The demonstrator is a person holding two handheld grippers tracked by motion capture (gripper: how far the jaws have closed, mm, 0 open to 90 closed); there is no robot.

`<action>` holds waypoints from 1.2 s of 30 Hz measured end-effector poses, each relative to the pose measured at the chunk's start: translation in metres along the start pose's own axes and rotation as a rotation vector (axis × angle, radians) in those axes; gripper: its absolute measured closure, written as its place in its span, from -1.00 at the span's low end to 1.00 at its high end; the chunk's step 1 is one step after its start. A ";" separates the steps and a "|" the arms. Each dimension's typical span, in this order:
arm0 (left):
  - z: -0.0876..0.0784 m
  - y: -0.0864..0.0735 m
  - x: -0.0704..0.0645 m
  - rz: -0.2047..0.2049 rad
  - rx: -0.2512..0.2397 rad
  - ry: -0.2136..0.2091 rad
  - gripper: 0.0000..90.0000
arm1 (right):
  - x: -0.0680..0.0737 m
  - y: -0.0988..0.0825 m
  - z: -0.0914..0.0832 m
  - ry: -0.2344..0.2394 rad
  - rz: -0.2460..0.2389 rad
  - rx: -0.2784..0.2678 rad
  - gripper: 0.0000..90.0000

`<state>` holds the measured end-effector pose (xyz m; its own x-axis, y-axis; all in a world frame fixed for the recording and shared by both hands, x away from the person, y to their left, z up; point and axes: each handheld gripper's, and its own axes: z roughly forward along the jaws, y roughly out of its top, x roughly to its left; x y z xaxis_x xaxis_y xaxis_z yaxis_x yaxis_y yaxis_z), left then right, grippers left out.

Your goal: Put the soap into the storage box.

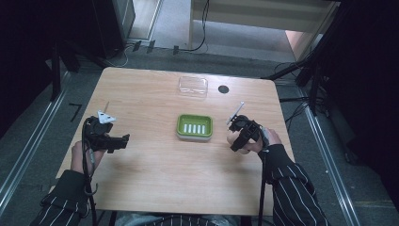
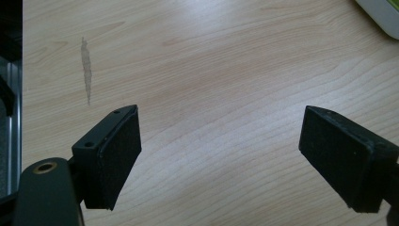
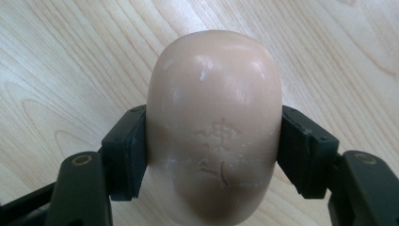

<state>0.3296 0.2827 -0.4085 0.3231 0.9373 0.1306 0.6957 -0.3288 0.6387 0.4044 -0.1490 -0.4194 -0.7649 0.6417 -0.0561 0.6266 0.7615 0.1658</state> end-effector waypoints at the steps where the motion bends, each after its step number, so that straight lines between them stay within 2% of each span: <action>1: 0.000 0.000 0.000 0.000 0.000 0.000 -0.68 | 0.000 0.001 -0.001 0.002 0.004 0.001 -0.26; 9: 0.000 0.000 0.000 0.000 0.002 0.001 -0.68 | -0.001 0.006 -0.005 -0.012 -0.019 -0.013 -0.26; 26: 0.000 0.000 0.000 -0.002 0.000 0.002 -0.68 | -0.007 0.014 -0.013 -0.024 -0.024 -0.047 -0.26; 36: 0.000 0.000 0.001 -0.002 -0.001 0.002 -0.68 | -0.009 0.023 -0.013 -0.016 -0.027 -0.052 -0.26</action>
<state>0.3294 0.2835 -0.4086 0.3203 0.9382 0.1310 0.6954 -0.3268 0.6400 0.4240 -0.1390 -0.4027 -0.7787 0.6227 -0.0768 0.5968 0.7729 0.2154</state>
